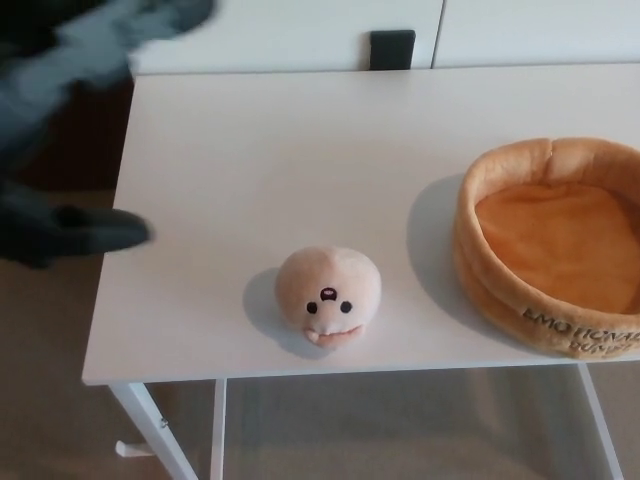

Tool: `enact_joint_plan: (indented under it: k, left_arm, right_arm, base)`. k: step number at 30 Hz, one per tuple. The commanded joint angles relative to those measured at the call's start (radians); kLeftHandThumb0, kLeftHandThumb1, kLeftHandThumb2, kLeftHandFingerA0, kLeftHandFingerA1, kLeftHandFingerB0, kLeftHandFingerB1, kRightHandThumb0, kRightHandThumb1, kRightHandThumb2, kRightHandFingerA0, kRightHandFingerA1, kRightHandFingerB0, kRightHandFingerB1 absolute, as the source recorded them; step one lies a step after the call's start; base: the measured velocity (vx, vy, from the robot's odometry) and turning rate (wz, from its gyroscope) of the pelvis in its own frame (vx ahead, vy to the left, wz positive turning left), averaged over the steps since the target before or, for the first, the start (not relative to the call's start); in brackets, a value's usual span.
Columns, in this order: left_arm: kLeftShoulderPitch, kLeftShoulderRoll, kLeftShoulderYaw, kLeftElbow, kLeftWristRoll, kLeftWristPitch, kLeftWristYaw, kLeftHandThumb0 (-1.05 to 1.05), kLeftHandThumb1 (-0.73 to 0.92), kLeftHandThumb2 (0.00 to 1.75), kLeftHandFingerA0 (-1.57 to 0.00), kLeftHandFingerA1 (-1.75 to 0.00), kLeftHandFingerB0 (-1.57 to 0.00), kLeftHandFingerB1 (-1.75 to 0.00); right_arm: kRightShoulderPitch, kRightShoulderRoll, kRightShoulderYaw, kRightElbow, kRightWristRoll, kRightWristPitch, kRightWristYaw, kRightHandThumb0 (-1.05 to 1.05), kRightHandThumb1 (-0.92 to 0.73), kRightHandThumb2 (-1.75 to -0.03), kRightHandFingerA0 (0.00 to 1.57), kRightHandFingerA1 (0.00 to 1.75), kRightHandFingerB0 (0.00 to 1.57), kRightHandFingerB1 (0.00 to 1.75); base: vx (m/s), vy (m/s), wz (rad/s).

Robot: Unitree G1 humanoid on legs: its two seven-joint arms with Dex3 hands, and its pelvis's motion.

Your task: The robot walks towards a table in front, picks a dumpling toy with left hand and puts it in an orange round plate

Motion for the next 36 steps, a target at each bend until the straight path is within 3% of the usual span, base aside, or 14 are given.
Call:
enact_joint_plan:
  k: [1,7,13,16,18,19,22,23,26,27,29,31,32,36]
  left_arm:
    - [-0.364,-0.211,-0.569,0.090,0.405,0.534,-0.312,-0.10,0.38,0.63,-0.03,-0.30,-0.02,-0.19]
    - [-0.459,-0.272,-0.708,0.179,0.451,0.653,-0.371,-0.19,0.43,0.53,0.00,-0.12,0.00,-0.17]
    - [-0.508,-0.332,-0.814,0.267,0.518,0.695,-0.386,-0.60,0.46,0.78,0.00,-0.01,0.00,0.00]
    - [-0.511,-0.360,-0.855,0.304,0.555,0.701,-0.365,-0.84,0.35,0.59,0.00,0.00,0.00,0.00]
    - [-0.519,-0.374,-0.879,0.321,0.569,0.713,-0.362,-0.85,0.39,0.54,0.00,0.00,0.00,0.00]
    - [-0.523,-0.385,-0.893,0.334,0.578,0.719,-0.358,-0.89,0.38,0.61,0.00,0.00,0.00,0.00]
    - [-0.538,-0.402,-0.914,0.355,0.589,0.737,-0.358,-0.89,0.38,0.61,0.00,0.00,0.00,0.00]
    - [-0.547,-0.410,-0.919,0.366,0.590,0.746,-0.358,-0.88,0.37,0.61,0.00,0.00,0.00,0.00]
    - [-0.577,-0.429,-0.936,0.402,0.605,0.755,-0.360,-0.64,0.48,0.82,0.00,-0.05,0.00,-0.01]
    - [-0.584,-0.432,-0.943,0.410,0.614,0.758,-0.361,-0.63,0.48,0.80,0.00,-0.03,0.00,0.00]
    - [-0.598,-0.438,-0.958,0.422,0.632,0.767,-0.367,-0.64,0.37,0.52,0.00,0.00,0.00,0.00]
    - [-0.614,-0.446,-0.969,0.439,0.642,0.780,-0.374,-0.62,0.37,0.52,0.00,0.00,0.00,0.00]
    - [-0.616,-0.448,-0.970,0.440,0.646,0.783,-0.375,-0.61,0.37,0.52,0.00,0.00,0.00,0.00]
    - [-0.621,-0.462,-0.979,0.463,0.671,0.784,-0.364,-0.61,0.36,0.52,0.00,0.00,0.00,0.00]
  right_arm:
    - [0.010,-0.013,0.014,-0.004,-0.024,-0.007,-0.025,-0.42,-0.50,-0.76,0.61,0.57,0.28,0.42]
    - [0.004,-0.009,0.012,-0.003,-0.018,0.005,-0.023,-0.41,-0.48,-0.74,0.56,0.54,0.28,0.42]
    - [0.015,-0.007,0.021,-0.004,-0.027,0.001,-0.036,-0.39,-0.45,-0.73,0.63,0.61,0.26,0.42]
    - [0.012,-0.004,0.017,-0.002,-0.020,0.006,-0.024,-0.31,-0.57,-0.57,0.68,0.54,0.32,0.31]
    - [0.015,-0.006,0.016,-0.001,-0.019,-0.005,-0.020,-0.29,-0.56,-0.57,0.71,0.55,0.33,0.32]
    - [0.016,-0.006,0.015,0.000,-0.018,-0.009,-0.020,-0.21,-0.40,-0.89,0.67,0.72,0.18,0.49]
    - [0.014,-0.005,0.017,-0.002,-0.020,-0.009,-0.025,-0.28,-0.56,-0.57,0.76,0.58,0.33,0.31]
    - [0.013,-0.006,0.017,-0.002,-0.020,-0.013,-0.020,-0.20,-0.39,-0.89,0.66,0.73,0.18,0.50]
    - [0.012,-0.006,0.026,-0.006,-0.029,-0.016,-0.025,-0.20,-0.40,-0.90,0.67,0.73,0.19,0.50]
    - [0.012,-0.006,0.023,-0.006,-0.027,-0.019,-0.026,-0.28,-0.56,-0.57,0.76,0.59,0.33,0.32]
    - [0.011,-0.003,0.011,-0.006,-0.014,-0.013,-0.019,-0.26,-0.55,-0.57,0.75,0.60,0.33,0.31]
    - [0.009,-0.001,0.009,-0.007,-0.012,-0.013,-0.019,-0.19,-0.39,-0.89,0.68,0.74,0.18,0.50]
    - [0.009,-0.002,0.011,-0.007,-0.015,-0.015,-0.019,-0.27,-0.55,-0.56,0.77,0.65,0.32,0.31]
    - [0.005,-0.002,0.008,-0.006,-0.016,-0.017,-0.015,-0.28,-0.52,-0.56,0.73,0.60,0.33,0.32]
  base:
    - [0.00,0.000,0.00]
    - [0.00,0.000,0.00]
    - [0.00,0.000,0.00]
    - [0.00,0.000,0.00]
    - [0.00,0.000,0.00]
    - [0.00,0.000,0.00]
    - [0.00,0.000,0.00]
    - [0.00,0.000,0.00]
    - [0.00,0.000,0.00]
    - [0.00,0.000,0.00]
    - [0.00,0.000,0.00]
    - [0.00,0.000,0.00]
    - [0.00,0.000,0.00]
    - [0.00,0.000,0.00]
